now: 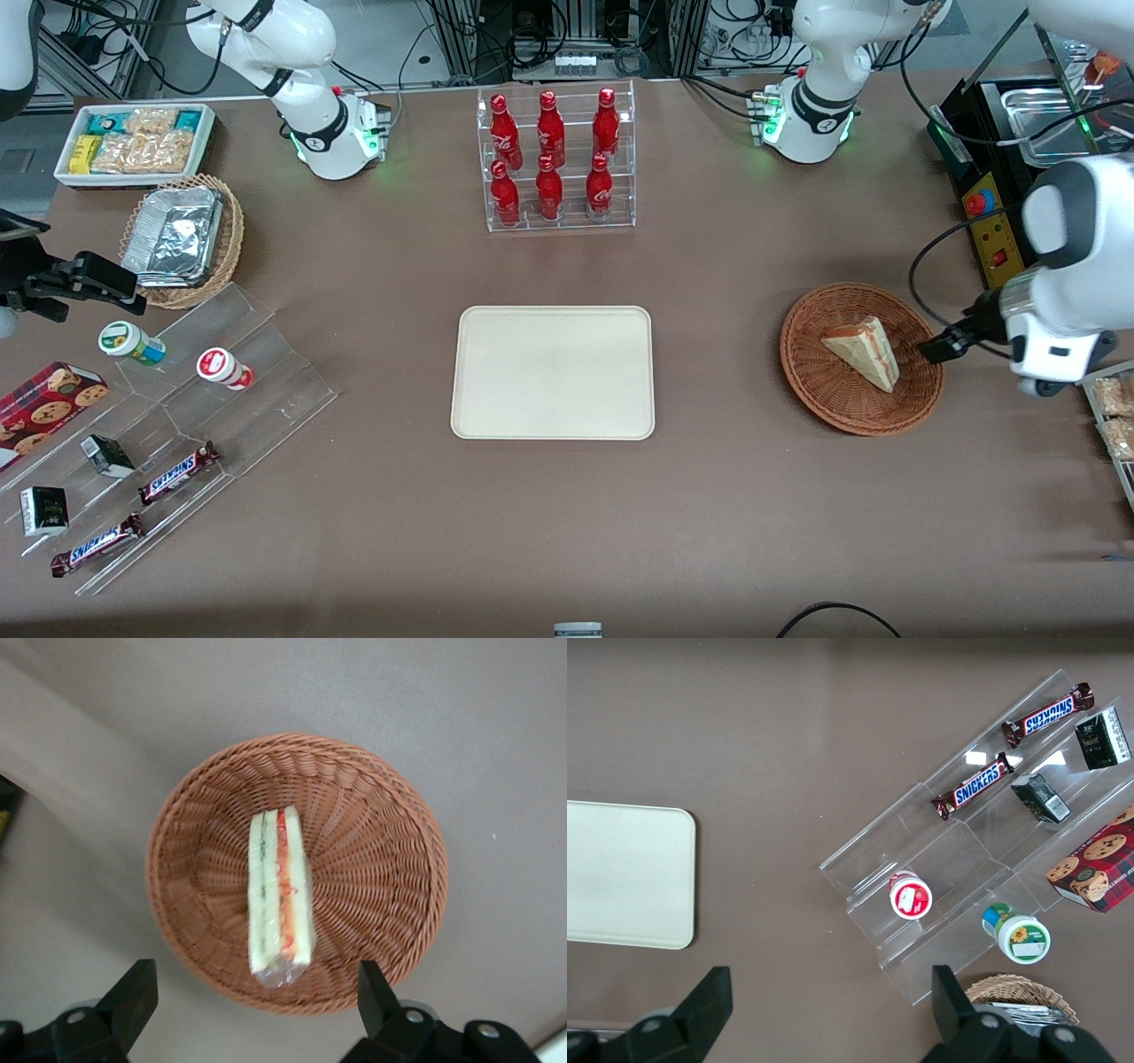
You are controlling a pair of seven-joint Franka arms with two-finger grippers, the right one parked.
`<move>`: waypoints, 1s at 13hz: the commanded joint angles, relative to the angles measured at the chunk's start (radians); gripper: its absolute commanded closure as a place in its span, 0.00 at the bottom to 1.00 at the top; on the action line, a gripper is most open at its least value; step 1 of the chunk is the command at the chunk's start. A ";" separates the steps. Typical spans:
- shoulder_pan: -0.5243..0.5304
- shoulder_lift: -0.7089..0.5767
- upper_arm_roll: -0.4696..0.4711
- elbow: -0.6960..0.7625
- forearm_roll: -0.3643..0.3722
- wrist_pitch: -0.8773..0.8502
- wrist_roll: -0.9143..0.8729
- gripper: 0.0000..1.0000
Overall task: Place sandwich from basket to tray
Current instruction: 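Move the left gripper over the wicker basket toward the sandwich, then lower the left gripper and close it on the wrapped sandwich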
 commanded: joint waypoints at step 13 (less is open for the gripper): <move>-0.036 0.084 0.002 -0.306 0.012 0.425 -0.182 0.00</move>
